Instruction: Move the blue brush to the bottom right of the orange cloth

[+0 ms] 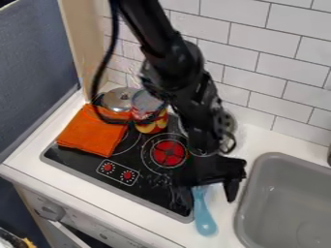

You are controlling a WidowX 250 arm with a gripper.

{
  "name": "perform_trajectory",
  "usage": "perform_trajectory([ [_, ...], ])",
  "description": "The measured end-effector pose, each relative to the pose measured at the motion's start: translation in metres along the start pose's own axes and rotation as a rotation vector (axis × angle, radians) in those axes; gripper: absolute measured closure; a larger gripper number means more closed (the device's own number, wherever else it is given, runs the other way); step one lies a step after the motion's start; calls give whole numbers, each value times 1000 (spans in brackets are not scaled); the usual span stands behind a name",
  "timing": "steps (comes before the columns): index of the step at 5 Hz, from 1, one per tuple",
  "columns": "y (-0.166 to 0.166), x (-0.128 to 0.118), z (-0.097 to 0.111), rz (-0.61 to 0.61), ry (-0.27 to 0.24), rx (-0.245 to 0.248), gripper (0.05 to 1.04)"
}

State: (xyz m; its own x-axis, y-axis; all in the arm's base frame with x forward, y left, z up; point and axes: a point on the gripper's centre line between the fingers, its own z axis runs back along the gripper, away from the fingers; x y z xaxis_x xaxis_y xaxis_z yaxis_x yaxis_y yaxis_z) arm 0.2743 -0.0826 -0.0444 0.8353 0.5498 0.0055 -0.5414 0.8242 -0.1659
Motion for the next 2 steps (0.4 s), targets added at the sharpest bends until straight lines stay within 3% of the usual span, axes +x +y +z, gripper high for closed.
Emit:
perform_trajectory([
  [2, -5, -1, -13, -33, -18, 57, 83],
])
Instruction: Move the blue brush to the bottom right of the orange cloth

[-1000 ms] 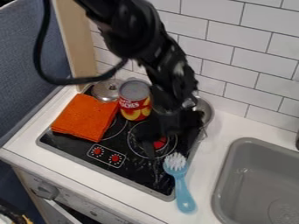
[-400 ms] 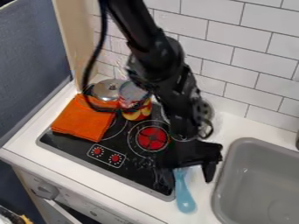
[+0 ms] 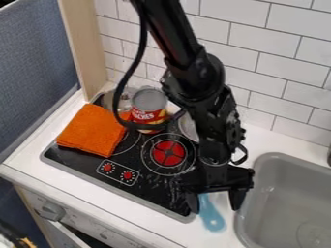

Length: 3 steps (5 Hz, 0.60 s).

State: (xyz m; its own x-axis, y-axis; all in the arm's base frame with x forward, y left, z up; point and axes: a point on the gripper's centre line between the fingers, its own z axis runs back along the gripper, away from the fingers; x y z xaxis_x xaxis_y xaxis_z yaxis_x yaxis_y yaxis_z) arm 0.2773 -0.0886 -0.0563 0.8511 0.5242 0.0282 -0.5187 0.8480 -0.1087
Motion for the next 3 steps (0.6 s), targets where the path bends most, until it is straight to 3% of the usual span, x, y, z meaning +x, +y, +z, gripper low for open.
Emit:
perform_trajectory([
  [3, 9, 6, 3, 43, -37, 44, 83],
])
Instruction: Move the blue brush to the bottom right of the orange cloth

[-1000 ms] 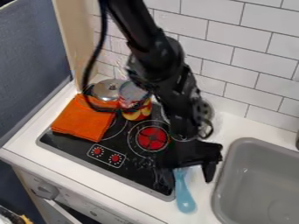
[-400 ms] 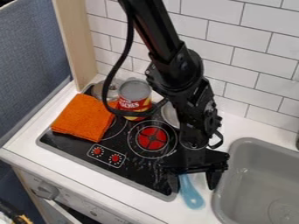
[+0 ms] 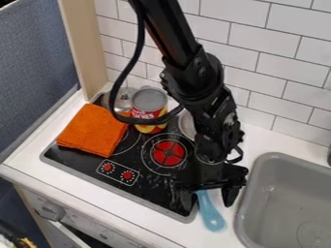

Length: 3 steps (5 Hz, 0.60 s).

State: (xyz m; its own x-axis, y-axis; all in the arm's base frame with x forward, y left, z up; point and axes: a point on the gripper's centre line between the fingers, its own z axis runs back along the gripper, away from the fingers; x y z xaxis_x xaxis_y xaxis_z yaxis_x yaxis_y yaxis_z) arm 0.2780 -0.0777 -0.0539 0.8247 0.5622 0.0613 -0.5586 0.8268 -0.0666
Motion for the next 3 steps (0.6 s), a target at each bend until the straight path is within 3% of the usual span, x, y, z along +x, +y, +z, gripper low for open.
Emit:
perform_trajectory([
  [1, 4, 10, -3, 34, -9, 10, 134],
  [2, 4, 15, -3, 55, -38, 10, 410],
  [3, 7, 20, -10, 75, -54, 49, 685],
])
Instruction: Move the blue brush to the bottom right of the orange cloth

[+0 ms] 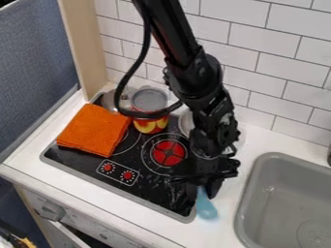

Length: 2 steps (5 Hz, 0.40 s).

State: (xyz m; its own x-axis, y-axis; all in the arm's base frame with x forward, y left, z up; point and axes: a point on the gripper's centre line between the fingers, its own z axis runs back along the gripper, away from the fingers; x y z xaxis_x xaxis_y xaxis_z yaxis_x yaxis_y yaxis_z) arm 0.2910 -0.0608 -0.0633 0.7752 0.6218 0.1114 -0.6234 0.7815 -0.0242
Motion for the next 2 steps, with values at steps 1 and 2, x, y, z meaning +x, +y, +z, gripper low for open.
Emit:
perform_trajectory([
  [1, -1, -1, 0, -4, -4, -2, 745],
  [2, -2, -1, 0, -4, -5, -5, 746],
])
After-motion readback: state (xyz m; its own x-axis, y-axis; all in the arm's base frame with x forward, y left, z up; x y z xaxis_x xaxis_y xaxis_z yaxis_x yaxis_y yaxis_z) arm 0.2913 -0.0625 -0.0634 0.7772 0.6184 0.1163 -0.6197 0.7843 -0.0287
